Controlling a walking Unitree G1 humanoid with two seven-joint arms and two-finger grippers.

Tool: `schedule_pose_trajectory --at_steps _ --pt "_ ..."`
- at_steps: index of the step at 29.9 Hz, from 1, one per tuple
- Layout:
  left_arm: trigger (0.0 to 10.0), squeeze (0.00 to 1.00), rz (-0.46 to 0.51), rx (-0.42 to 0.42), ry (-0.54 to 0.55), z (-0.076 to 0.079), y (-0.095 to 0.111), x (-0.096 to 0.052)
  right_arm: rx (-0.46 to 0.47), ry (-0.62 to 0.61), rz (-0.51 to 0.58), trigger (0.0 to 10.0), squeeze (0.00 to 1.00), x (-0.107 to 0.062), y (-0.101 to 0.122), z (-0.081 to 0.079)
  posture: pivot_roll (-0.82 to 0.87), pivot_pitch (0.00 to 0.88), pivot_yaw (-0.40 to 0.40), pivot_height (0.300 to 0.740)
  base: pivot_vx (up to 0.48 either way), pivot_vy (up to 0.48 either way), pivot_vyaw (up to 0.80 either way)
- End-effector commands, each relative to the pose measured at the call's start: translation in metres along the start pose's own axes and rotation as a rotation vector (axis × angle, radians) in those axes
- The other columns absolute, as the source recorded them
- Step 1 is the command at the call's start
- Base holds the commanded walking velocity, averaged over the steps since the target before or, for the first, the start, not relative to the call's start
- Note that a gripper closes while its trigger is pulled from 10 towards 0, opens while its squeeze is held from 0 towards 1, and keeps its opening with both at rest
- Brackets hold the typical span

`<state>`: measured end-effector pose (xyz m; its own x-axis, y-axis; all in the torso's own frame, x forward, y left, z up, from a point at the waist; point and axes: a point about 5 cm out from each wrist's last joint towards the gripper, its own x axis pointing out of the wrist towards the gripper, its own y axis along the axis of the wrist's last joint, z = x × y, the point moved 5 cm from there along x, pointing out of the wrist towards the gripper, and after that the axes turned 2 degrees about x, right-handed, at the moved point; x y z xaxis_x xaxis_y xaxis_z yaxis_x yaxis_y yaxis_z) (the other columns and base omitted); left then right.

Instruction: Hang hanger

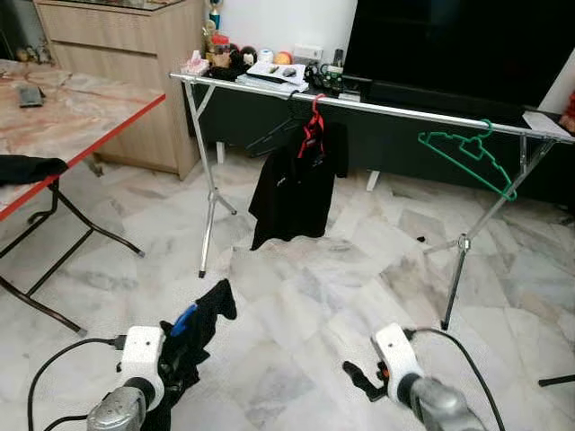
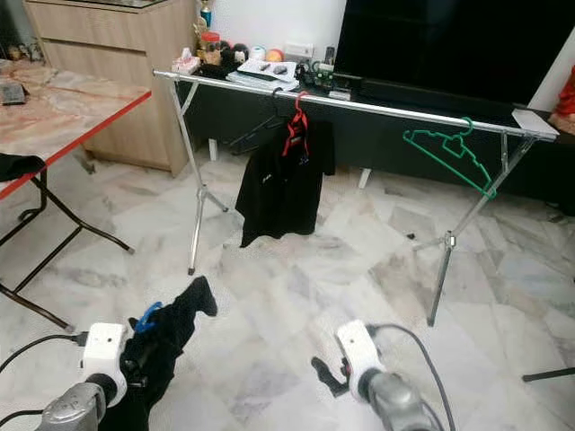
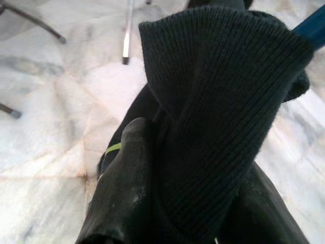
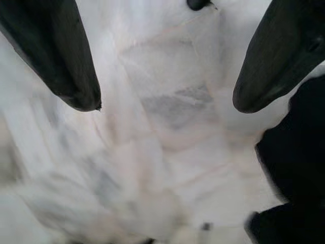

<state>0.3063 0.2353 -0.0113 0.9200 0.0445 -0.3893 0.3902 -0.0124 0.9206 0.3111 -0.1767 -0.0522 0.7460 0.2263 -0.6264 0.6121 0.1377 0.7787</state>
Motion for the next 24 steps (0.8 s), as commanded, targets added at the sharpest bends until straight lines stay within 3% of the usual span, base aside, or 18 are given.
schedule_pose_trajectory --at_steps 1,2,4,5,7,8,9,11,12,18,19,22,24 --pt "10.0 0.0 0.001 0.195 0.171 -0.037 0.005 -0.001 0.201 -0.164 -0.095 10.0 0.0 -0.009 -0.043 0.011 0.11 0.027 -0.086 0.74 0.0 0.0 0.0" --pt "10.0 0.0 0.001 0.195 0.171 -0.037 0.005 -0.001 0.201 -0.164 -0.095 10.0 0.0 -0.009 -0.043 0.011 0.11 0.027 -0.086 0.74 0.0 0.0 0.0" --pt "10.0 0.0 -0.011 0.118 0.284 -0.068 0.007 -0.005 0.276 -0.216 -0.13 10.0 0.0 -0.015 -0.062 0.012 0.12 0.032 -0.088 0.74 0.0 0.0 0.0" --pt "10.0 0.0 -0.011 0.118 0.284 -0.068 0.007 -0.005 0.276 -0.216 -0.13 10.0 0.0 -0.015 -0.062 0.012 0.12 0.032 -0.088 0.74 0.0 0.0 0.0" --pt "10.0 0.0 -0.005 0.001 0.254 -0.072 0.004 -0.007 0.264 -0.213 -0.165 10.0 0.0 -0.019 -0.078 0.008 0.11 0.033 -0.078 0.74 0.0 0.0 0.0" --pt "10.0 0.0 -0.005 0.001 0.254 -0.072 0.004 -0.007 0.264 -0.213 -0.165 10.0 0.0 -0.019 -0.078 0.008 0.11 0.033 -0.078 0.74 0.0 0.0 0.0" --pt "10.0 0.0 0.023 -0.04 0.177 -0.057 0.003 -0.008 0.26 -0.224 -0.193 10.0 0.0 -0.024 -0.091 0.005 0.1 0.035 -0.078 0.74 0.0 0.0 0.0" --pt "10.0 0.0 0.038 -0.055 0.149 -0.05 0.003 -0.008 0.262 -0.233 -0.202 10.0 0.0 -0.025 -0.094 0.005 0.1 0.035 -0.079 0.74 0.0 0.0 0.0" --pt "10.0 0.0 0.064 -0.078 0.118 -0.038 0.004 -0.008 0.264 -0.235 -0.213 10.0 0.0 -0.027 -0.099 0.003 0.1 0.036 -0.079 0.74 0.0 0.0 0.0" --pt "10.0 0.0 0.059 -0.076 0.087 -0.02 -0.002 -0.008 0.264 -0.237 -0.22 10.0 0.0 -0.027 -0.101 0.001 0.1 0.042 -0.077 0.74 0.0 0.0 0.0" --pt "10.0 0.0 0.067 -0.072 0.038 -0.005 -0.002 -0.007 0.275 -0.244 -0.201 10.0 0.0 -0.027 -0.098 0.004 0.1 0.049 -0.079 0.74 0.0 0.0 0.0" --pt "10.0 0.0 0.083 -0.054 -0.012 0.008 0.002 -0.007 0.248 -0.239 -0.189 10.0 0.0 -0.025 -0.093 0.004 0.1 0.06 -0.078 0.74 0.0 0.0 0.0" --pt "10.0 0.0 0.085 -0.052 -0.019 0.009 0.003 -0.006 0.241 -0.235 -0.187 10.0 0.0 -0.024 -0.092 0.004 0.1 0.06 -0.078 0.74 0.0 0.0 0.0"
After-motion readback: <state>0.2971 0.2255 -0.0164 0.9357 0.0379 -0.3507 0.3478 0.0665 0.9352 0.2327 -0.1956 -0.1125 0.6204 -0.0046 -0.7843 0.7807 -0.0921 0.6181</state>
